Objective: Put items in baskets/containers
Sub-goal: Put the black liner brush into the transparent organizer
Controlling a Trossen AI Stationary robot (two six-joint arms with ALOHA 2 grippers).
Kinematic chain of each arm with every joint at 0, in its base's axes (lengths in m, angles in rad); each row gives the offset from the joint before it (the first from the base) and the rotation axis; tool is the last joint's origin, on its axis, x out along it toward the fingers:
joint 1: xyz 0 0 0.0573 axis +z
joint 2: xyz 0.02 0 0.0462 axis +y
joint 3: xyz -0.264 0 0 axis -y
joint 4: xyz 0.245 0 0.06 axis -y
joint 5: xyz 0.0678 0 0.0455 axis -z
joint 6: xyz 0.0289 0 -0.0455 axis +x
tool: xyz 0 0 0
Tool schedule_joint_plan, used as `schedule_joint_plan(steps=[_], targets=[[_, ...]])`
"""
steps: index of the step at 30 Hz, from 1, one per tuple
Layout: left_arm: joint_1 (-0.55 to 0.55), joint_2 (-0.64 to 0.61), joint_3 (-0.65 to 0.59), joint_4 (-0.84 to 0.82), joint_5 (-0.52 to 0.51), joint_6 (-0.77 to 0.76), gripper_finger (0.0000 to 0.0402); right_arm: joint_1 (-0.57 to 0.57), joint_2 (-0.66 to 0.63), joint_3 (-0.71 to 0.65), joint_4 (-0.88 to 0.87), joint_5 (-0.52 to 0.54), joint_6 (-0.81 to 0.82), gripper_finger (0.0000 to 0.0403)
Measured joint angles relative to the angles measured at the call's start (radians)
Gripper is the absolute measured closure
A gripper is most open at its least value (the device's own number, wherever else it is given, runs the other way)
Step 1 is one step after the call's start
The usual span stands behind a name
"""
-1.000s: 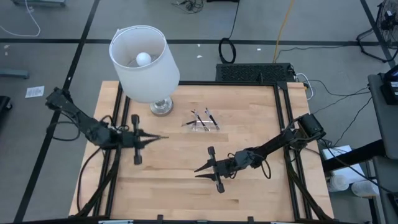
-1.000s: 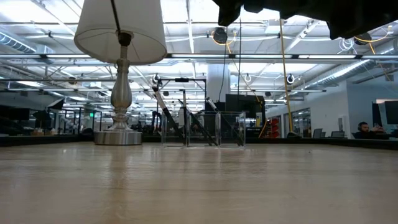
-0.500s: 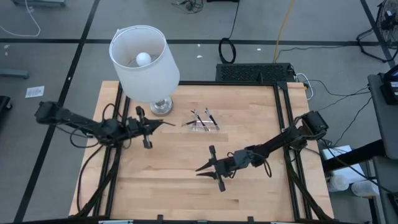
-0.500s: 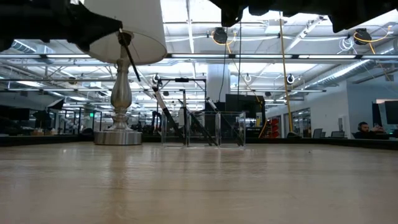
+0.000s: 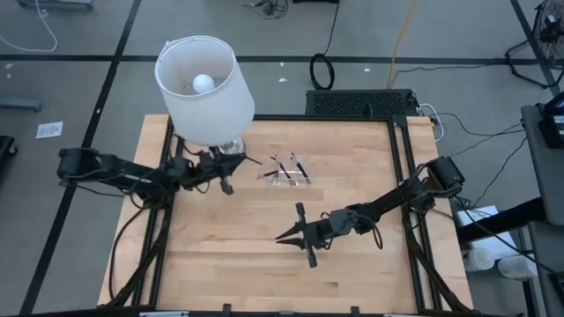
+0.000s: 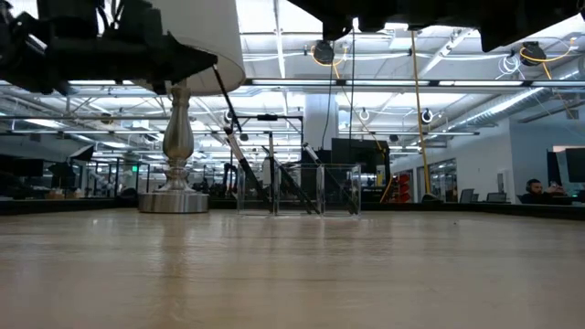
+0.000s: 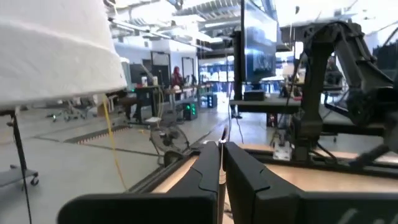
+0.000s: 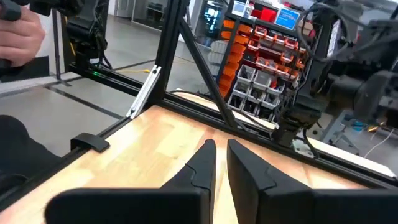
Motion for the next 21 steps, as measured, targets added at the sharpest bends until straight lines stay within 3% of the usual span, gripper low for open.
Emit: schedule_joint_plan(steps=[10, 21], targets=[[0.062, 0.324, 0.007, 0.283, 0.047, -0.052, 0.0393, 0.0, 0.0, 0.0, 0.0, 0.0, -0.054, 0.0385], [0.08, 0.541, 0.136, 0.275, 0.074, -0.053, 0.0393, 0.0, 0.0, 0.0, -0.028, 0.003, -0.054, 0.0385]])
